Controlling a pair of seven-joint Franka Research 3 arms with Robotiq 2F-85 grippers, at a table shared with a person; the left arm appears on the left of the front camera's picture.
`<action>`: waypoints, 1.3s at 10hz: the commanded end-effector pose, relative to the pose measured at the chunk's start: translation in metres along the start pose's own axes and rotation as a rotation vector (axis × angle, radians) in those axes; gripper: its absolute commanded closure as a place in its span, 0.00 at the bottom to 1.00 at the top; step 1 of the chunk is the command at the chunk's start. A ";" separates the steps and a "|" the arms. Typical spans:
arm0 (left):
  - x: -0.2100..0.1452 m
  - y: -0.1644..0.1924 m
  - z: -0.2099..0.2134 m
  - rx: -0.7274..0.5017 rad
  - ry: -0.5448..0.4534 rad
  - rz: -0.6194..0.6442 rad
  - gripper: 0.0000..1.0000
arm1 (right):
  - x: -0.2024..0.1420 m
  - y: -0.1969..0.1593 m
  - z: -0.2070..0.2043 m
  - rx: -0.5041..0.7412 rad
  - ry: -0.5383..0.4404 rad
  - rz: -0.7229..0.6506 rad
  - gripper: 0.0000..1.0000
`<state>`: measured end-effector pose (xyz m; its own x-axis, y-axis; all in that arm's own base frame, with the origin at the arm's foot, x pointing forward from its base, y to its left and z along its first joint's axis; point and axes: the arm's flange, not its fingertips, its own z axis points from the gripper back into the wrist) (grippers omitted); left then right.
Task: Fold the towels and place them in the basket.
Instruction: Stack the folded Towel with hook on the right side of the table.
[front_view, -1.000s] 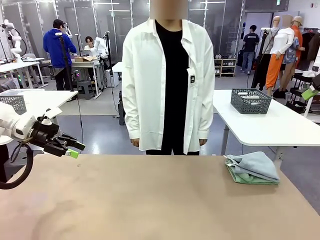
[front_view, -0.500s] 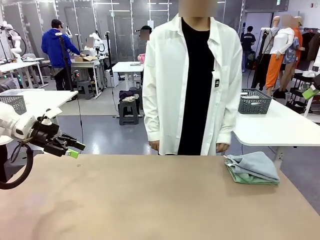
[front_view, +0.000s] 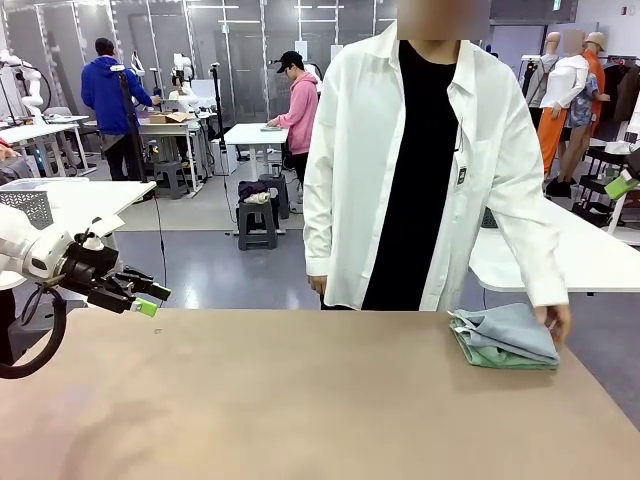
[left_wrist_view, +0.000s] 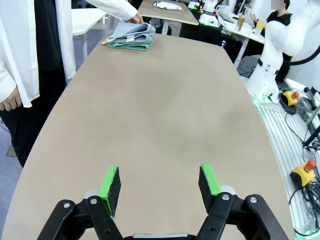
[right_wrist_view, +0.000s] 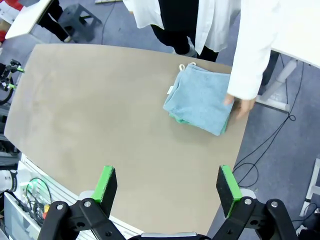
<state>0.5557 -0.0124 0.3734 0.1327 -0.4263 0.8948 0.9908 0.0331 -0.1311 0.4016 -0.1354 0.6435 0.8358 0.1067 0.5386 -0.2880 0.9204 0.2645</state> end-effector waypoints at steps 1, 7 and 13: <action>0.001 -0.002 0.000 0.003 0.002 -0.001 0.20 | 0.002 0.002 0.001 -0.002 0.011 -0.011 0.00; 0.001 -0.002 0.000 0.003 0.002 -0.001 0.20 | 0.002 0.002 0.001 -0.002 0.011 -0.011 0.00; 0.001 -0.002 0.000 0.003 0.002 -0.001 0.20 | 0.002 0.002 0.001 -0.002 0.011 -0.011 0.00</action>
<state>0.5557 -0.0124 0.3734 0.1327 -0.4263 0.8948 0.9908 0.0331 -0.1311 0.4016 -0.1354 0.6434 0.8359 0.1075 0.5382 -0.2883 0.9205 0.2639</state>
